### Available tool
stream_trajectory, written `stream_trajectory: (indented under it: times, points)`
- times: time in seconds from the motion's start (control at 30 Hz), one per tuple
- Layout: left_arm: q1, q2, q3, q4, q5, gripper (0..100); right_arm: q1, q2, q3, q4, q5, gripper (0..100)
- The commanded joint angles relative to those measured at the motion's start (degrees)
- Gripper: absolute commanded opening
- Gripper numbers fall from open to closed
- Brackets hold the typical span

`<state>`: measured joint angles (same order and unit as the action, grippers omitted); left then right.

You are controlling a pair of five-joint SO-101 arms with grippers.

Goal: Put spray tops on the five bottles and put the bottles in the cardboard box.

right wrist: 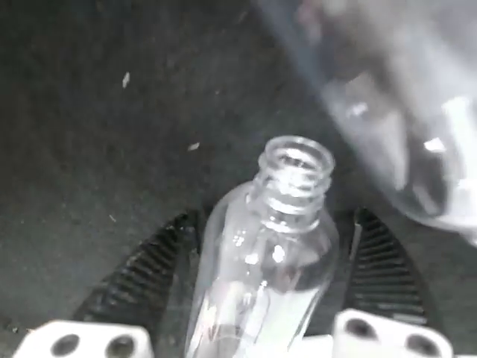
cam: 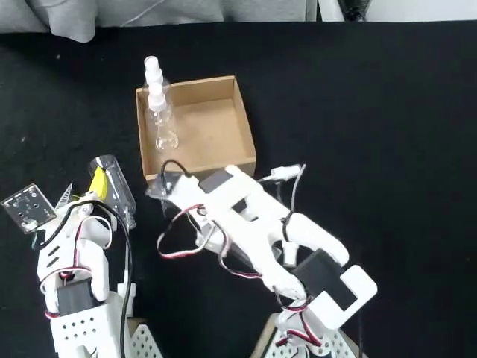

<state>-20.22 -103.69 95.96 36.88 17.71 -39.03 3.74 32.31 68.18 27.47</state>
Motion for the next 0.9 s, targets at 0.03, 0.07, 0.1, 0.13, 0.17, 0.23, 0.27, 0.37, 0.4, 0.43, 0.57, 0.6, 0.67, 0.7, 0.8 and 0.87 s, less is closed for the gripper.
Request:
stream_trajectory:
  times: [0.03, 0.07, 0.1, 0.13, 0.17, 0.23, 0.27, 0.37, 0.4, 0.43, 0.57, 0.6, 0.67, 0.7, 0.8, 0.87]
  points:
    - [-0.7, -0.4, 1.5, 0.1, -0.4, 20, -1.1, -3.6, -5.5, 3.8, -2.5, 27.6]
    - [-0.7, -0.4, 1.5, 0.1, -0.4, 20, -1.1, -4.4, -5.4, 3.8, -2.6, 27.6]
    - [-0.7, -0.4, 1.5, 0.1, -0.4, 20, -1.1, -5.1, -5.2, 3.8, -2.6, 27.6]
    - [-0.7, -0.4, 1.5, 0.1, -0.4, 20, -1.1, -5.6, -5.1, 3.9, -2.6, 27.6]
    - [-0.7, -0.4, 1.5, 0.1, -0.4, 20, -1.1, -5.9, -4.7, 3.9, -2.6, 27.6]
    - [-0.7, -0.4, 1.5, 0.1, -0.4, 20, -1.1, -6.4, -3.6, 3.8, -2.6, 27.6]
    - [-0.7, -0.4, 1.5, 0.1, -0.4, 20, -1.1, -6.5, -3.2, 3.8, -2.6, 27.6]
    - [-0.7, -0.4, 1.5, 0.1, -0.4, 20, -0.8, -6.5, -2.2, 3.8, -2.6, 27.6]
    - [-0.7, -0.4, 1.5, 0.1, -0.4, 20, -0.3, -6.5, -2.1, 3.8, -2.7, 27.6]
    - [-0.7, -0.4, 1.5, 0.1, -0.4, 20, 0.3, -6.5, -2.0, 3.7, -3.2, 27.6]
    - [-0.7, -0.4, 1.5, 0.1, -0.4, 20, 2.5, -6.5, -1.9, 3.4, -5.2, 27.6]
    - [-0.7, -0.4, 1.5, 0.1, -0.4, 20, 2.7, -6.4, -1.9, 3.4, -5.2, 27.6]
    - [-0.7, -0.4, 1.5, 0.1, -0.4, 20, 2.7, -6.0, -1.9, 3.4, -5.4, 27.6]
    - [-0.7, -0.4, 1.5, 0.1, -0.4, 20, 2.8, -6.0, -1.8, 3.4, -5.6, 27.6]
    - [-0.7, -0.4, 1.5, 0.1, -0.4, 20, 2.9, -6.0, -1.8, 3.7, -6.5, 27.6]
    - [-0.7, -0.4, 1.5, 0.1, -0.4, 20, 2.9, -6.0, -1.7, 3.7, -7.2, 27.6]
